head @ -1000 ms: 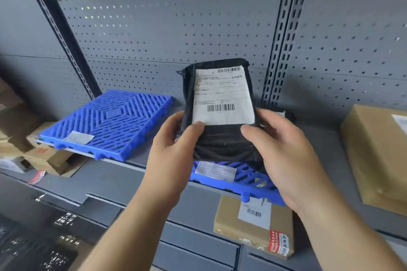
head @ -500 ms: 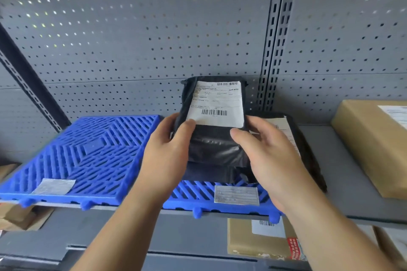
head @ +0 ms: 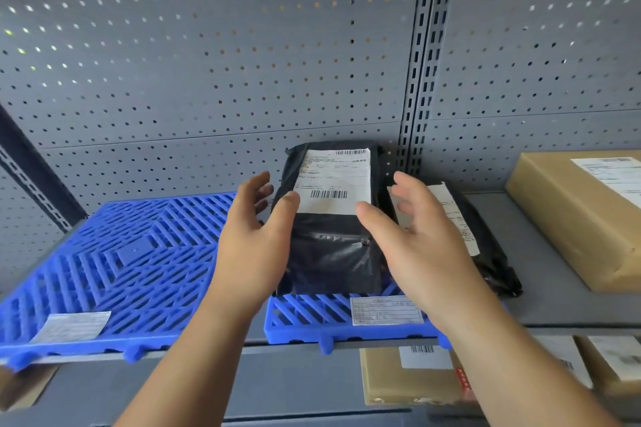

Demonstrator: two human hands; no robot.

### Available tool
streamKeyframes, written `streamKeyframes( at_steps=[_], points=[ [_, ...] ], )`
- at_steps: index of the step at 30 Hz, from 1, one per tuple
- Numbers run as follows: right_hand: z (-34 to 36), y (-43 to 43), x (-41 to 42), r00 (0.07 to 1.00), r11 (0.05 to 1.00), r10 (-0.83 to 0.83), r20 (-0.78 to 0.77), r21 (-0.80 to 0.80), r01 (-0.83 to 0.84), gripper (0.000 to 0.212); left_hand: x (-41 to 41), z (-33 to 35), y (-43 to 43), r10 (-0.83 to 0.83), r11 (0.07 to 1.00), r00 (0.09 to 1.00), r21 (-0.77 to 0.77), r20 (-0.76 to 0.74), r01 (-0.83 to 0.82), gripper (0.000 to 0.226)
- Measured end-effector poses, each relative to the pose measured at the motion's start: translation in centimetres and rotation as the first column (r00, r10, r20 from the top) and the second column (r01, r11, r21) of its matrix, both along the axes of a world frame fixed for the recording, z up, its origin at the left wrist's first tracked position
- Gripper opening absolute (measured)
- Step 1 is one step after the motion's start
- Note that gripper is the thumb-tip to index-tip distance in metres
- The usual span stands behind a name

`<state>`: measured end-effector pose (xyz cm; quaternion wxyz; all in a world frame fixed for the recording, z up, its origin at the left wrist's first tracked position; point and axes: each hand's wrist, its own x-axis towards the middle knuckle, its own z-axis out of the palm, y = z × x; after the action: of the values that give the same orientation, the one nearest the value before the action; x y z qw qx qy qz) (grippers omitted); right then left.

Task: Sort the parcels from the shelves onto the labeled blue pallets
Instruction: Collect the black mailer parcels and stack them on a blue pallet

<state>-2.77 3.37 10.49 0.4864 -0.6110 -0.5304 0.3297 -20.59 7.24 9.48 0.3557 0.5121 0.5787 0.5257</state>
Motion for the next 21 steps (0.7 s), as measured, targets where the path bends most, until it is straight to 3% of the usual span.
streamKeyframes(
  at_steps=[8, 21],
  points=[
    [0.0, -0.4, 0.1, 0.994, 0.997, -0.063, 0.090, 0.053, 0.058, 0.069, -0.5, 0.8, -0.2, 0.001, 0.974, 0.946, 0.215, -0.325, 0.073, 0.045],
    [-0.6, -3.7, 4.4, 0.922, 0.967, -0.247, 0.297, 0.131, 0.217, 0.057, 3.9, 2.2, -1.8, -0.018, 0.900, 0.828, 0.351, -0.560, 0.257, 0.051]
  ],
)
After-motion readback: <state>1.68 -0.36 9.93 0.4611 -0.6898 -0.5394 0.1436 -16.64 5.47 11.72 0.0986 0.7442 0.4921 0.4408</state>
